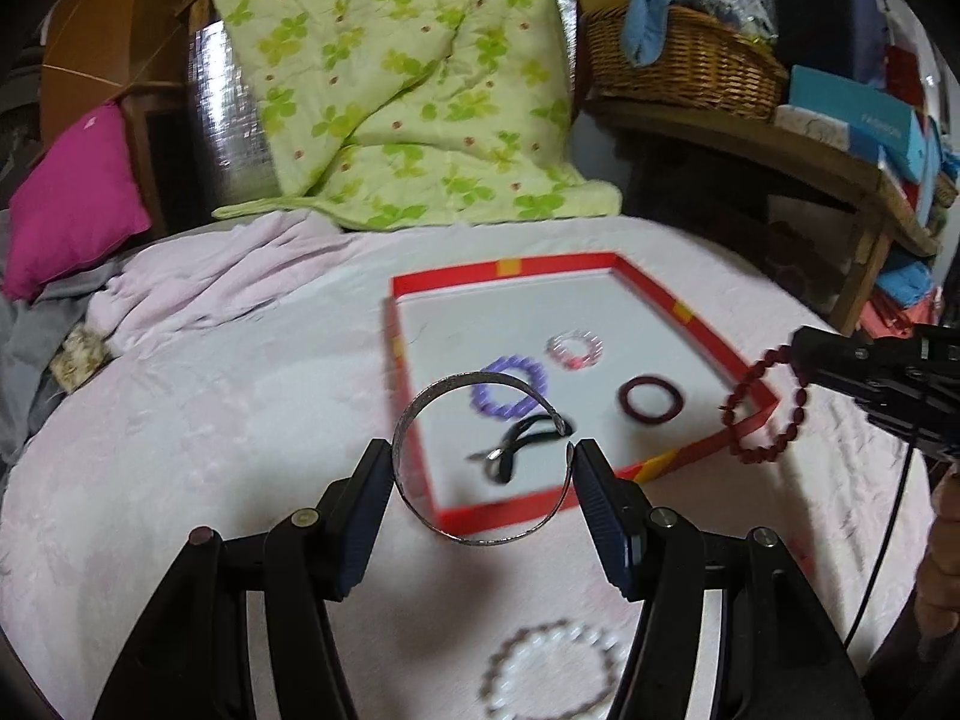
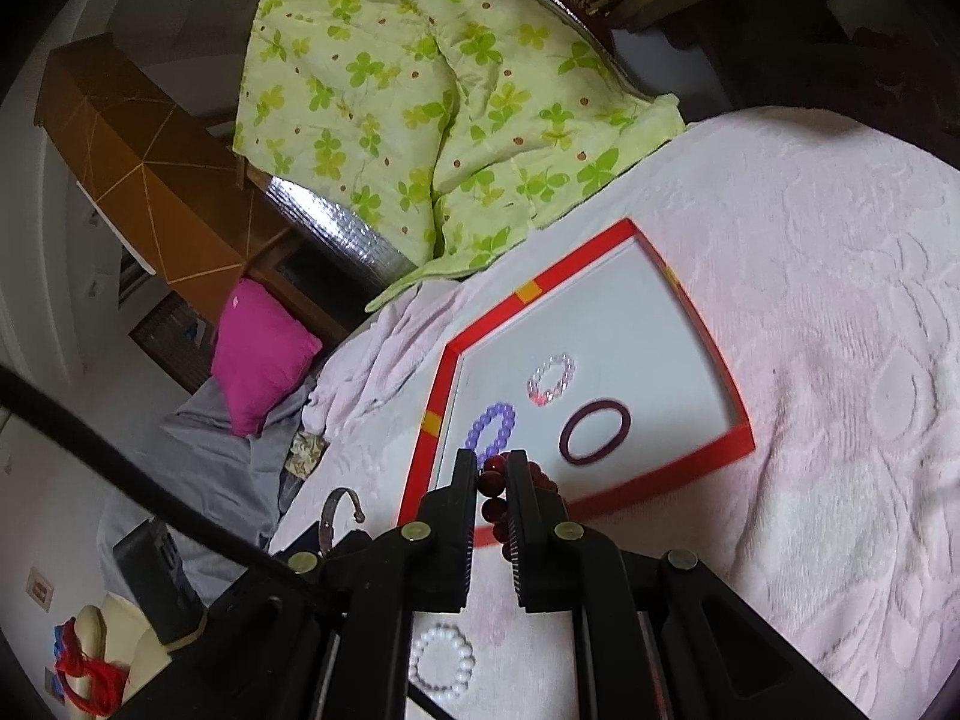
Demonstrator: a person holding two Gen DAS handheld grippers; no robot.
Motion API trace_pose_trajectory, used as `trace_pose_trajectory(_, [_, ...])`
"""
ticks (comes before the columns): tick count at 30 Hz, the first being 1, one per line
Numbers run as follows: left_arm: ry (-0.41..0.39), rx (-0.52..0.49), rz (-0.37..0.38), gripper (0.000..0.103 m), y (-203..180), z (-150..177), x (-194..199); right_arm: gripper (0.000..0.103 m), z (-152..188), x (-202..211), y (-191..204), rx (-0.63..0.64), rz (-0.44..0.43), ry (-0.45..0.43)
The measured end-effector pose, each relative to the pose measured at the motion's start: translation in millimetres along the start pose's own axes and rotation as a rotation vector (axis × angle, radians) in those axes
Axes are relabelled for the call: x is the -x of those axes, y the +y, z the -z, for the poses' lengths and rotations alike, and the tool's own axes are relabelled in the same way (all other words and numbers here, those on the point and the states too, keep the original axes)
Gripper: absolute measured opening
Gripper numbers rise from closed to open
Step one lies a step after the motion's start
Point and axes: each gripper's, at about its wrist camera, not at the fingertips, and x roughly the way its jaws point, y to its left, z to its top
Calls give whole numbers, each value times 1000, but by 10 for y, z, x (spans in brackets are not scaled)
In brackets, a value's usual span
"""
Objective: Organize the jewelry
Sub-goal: 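Carry the silver bangle and red bracelet over the red box, then release the red bracelet with the right tool while the left tool lowers the bangle into the box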
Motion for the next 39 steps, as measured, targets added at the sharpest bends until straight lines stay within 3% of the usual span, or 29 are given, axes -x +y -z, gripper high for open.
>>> trace_pose_trajectory(10, [28, 67, 82, 63, -82, -284, -463, 11, -353, -255, -33, 0, 37, -45])
trace_pose_trajectory(19, [90, 32, 111, 63, -245, -417, -871, 11, -679, -733, -301, -61, 61, -28])
trace_pose_trajectory(30, [214, -11, 135, 63, -399, -380, -1182, 11, -791, -1069, -489, -122, 67, 11])
trace_pose_trajectory(39, [240, -30, 136, 64, -384, -360, -1181, 14, -832, -1084, -611, -154, 170, -7])
